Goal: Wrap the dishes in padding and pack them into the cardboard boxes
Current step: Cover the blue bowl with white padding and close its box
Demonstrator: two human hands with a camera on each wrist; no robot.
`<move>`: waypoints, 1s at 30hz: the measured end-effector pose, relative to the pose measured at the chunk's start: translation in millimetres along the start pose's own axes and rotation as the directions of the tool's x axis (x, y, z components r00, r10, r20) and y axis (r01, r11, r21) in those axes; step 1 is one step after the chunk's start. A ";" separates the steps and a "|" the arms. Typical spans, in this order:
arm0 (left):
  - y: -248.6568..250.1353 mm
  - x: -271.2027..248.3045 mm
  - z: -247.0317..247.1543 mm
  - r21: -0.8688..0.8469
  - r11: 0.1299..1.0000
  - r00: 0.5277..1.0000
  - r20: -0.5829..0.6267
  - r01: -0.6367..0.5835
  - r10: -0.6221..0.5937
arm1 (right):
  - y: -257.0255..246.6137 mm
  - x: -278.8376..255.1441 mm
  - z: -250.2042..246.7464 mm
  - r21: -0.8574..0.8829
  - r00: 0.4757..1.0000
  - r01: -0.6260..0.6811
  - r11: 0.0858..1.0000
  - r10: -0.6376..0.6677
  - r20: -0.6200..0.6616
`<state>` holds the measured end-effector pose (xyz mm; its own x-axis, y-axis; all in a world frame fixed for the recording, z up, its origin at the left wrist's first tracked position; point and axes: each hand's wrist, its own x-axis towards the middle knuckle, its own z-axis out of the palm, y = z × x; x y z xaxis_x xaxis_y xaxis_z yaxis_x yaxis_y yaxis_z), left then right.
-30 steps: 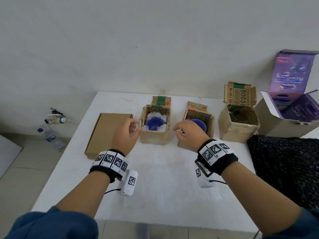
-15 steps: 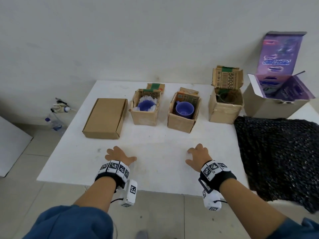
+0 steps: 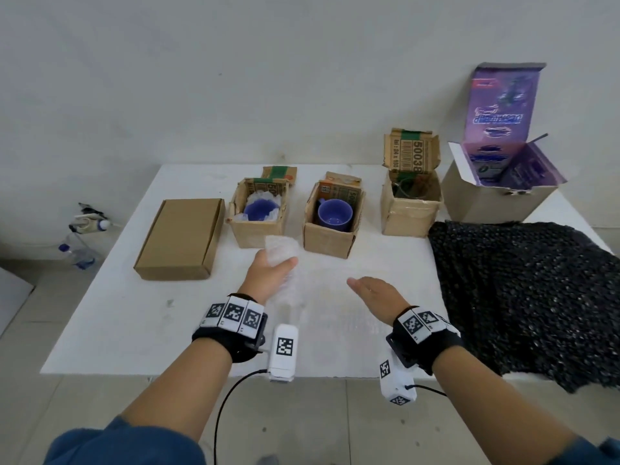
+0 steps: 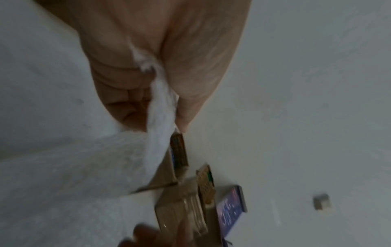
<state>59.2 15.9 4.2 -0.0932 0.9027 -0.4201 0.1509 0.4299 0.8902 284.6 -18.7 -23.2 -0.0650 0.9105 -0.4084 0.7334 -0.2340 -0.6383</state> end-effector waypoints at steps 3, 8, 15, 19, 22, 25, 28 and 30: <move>16.8 -5.7 36.8 0.045 0.999 0.991 0.129 -0.028 0.022 | -13.0 -14.3 -17.8 0.383 0.994 0.093 0.919 -0.066 -0.082; 30.0 -21.4 92.5 0.087 0.993 0.946 0.320 -0.084 0.052 | -10.2 -27.0 -41.5 0.438 0.993 0.110 0.892 -0.080 -0.086; 21.8 -22.3 129.4 0.046 0.999 0.839 0.543 0.018 -0.040 | 35.2 -19.2 -47.0 0.476 0.967 -0.082 0.876 0.185 -0.173; 11.7 -13.8 137.2 0.076 0.997 0.821 0.567 0.026 -0.064 | 59.2 -7.1 -39.8 0.432 0.922 -0.196 0.880 0.315 -0.225; -1.7 -1.7 132.7 0.165 0.969 0.935 0.333 -0.183 0.120 | 72.2 -5.6 -36.2 0.240 0.895 -0.303 0.922 0.362 -0.260; -12.2 13.7 118.6 0.503 0.817 0.955 0.063 -0.281 0.290 | 76.3 -7.7 -30.8 0.084 0.867 -0.378 0.922 0.384 -0.317; -18.7 21.3 112.7 0.627 0.775 0.996 0.013 -0.079 0.091 | 77.6 -6.2 -24.8 -0.008 0.867 -0.443 0.897 0.426 -0.258; -25.7 25.4 112.3 0.566 0.824 0.997 0.064 -0.007 -0.035 | 77.6 -3.7 -22.5 -0.047 0.872 -0.457 0.888 0.437 -0.220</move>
<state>163.4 30.0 -49.2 -0.0352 0.8863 -0.4617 0.6820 0.3591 0.6372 357.1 -32.5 -56.6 0.4125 0.7668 -0.4917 0.7130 -0.6078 -0.3497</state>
